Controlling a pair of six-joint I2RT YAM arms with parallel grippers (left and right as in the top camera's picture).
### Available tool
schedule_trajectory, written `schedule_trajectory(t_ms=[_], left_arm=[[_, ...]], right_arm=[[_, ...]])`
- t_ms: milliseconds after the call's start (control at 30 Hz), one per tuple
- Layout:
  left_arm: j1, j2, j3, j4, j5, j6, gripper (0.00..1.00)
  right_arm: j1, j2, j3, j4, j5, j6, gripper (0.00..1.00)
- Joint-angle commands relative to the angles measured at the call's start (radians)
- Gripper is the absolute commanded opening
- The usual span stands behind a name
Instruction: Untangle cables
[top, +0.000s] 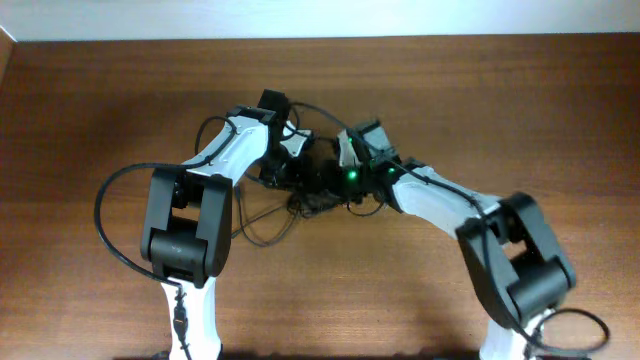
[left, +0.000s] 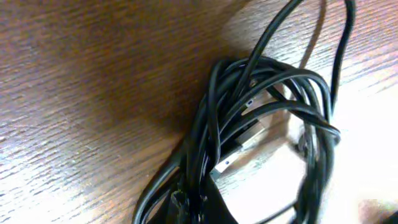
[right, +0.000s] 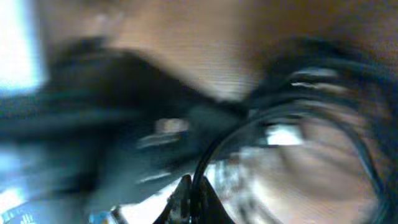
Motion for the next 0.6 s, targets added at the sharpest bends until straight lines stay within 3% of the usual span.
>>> schedule_trajectory(t_ms=[0,200,367,500,567], left_arm=[[-0.005,0.028,0.000,0.006,-0.016,-0.003,0.00],[-0.005,0.028,0.000,0.006,-0.016,-0.003,0.00],[-0.005,0.028,0.000,0.006,-0.016,-0.003,0.00],[-0.005,0.028,0.000,0.006,-0.016,-0.003,0.00],[-0.004,0.028,0.000,0.005,-0.015,-0.003,0.00]], right_arm=[[-0.001,-0.130,0.003,0.034,-0.142,-0.117,0.04],[-0.002,-0.220,0.003,-0.020,-0.146,-0.126,0.04],[-0.002,-0.223,0.003,0.043,-0.325,-0.119,0.04],[-0.002,-0.222,0.003,-0.018,-0.259,-0.115,0.04],[-0.002,-0.222,0.003,-0.139,-0.169,-0.115,0.04]])
